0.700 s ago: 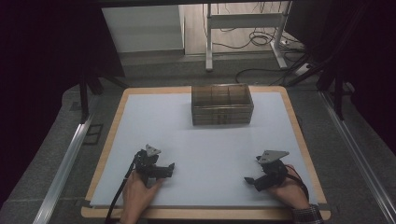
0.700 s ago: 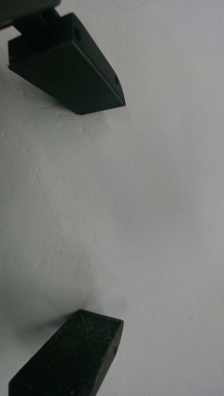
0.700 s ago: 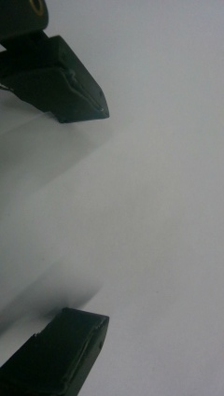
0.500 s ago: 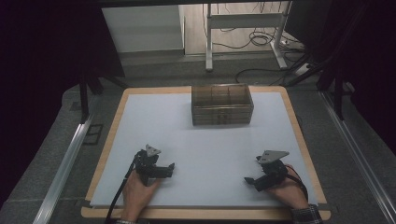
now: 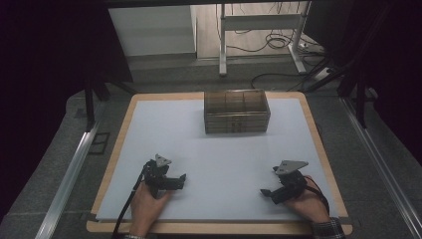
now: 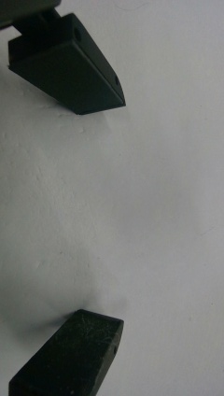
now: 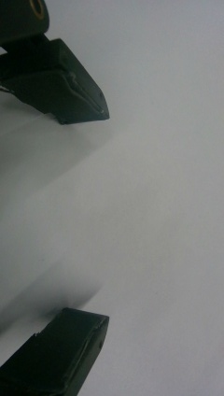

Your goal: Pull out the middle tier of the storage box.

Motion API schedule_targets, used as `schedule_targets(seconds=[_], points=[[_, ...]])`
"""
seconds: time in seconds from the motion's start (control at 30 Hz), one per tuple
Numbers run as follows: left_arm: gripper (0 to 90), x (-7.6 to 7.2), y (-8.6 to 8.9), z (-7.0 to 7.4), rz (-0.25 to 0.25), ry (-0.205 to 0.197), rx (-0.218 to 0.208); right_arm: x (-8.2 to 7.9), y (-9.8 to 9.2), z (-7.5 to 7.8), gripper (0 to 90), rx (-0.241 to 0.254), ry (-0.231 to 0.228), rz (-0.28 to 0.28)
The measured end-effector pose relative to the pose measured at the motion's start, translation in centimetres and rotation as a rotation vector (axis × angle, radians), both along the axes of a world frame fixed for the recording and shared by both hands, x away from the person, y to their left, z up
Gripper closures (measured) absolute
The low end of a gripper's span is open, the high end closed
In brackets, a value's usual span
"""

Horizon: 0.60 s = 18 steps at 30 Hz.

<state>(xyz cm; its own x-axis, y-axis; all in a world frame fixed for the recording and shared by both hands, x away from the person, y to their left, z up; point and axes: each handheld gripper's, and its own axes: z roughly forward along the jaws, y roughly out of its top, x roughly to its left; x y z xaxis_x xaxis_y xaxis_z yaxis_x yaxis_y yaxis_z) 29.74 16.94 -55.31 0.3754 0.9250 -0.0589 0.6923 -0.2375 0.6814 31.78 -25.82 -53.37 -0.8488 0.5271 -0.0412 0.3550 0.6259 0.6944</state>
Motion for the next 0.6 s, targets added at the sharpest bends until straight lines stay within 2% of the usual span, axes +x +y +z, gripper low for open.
schedule_targets(seconds=[0.33, 0.47, 0.6], points=[[0.0, 0.00, 0.00, 0.00, 0.000, 0.000, 0.000, 0.02, -0.06, 0.05, 4.9, 0.003, 0.001, -0.002], [0.0, 0.01, 0.00, 0.00, 0.000, 0.000, 0.001, 0.05, -0.43, 0.27, 13.8, 0.014, -0.003, -0.014], [0.0, 0.01, 0.00, 0.00, 0.000, 0.000, 0.000, 0.01, -0.62, 0.56, 14.8, -0.002, 0.002, -0.017]])
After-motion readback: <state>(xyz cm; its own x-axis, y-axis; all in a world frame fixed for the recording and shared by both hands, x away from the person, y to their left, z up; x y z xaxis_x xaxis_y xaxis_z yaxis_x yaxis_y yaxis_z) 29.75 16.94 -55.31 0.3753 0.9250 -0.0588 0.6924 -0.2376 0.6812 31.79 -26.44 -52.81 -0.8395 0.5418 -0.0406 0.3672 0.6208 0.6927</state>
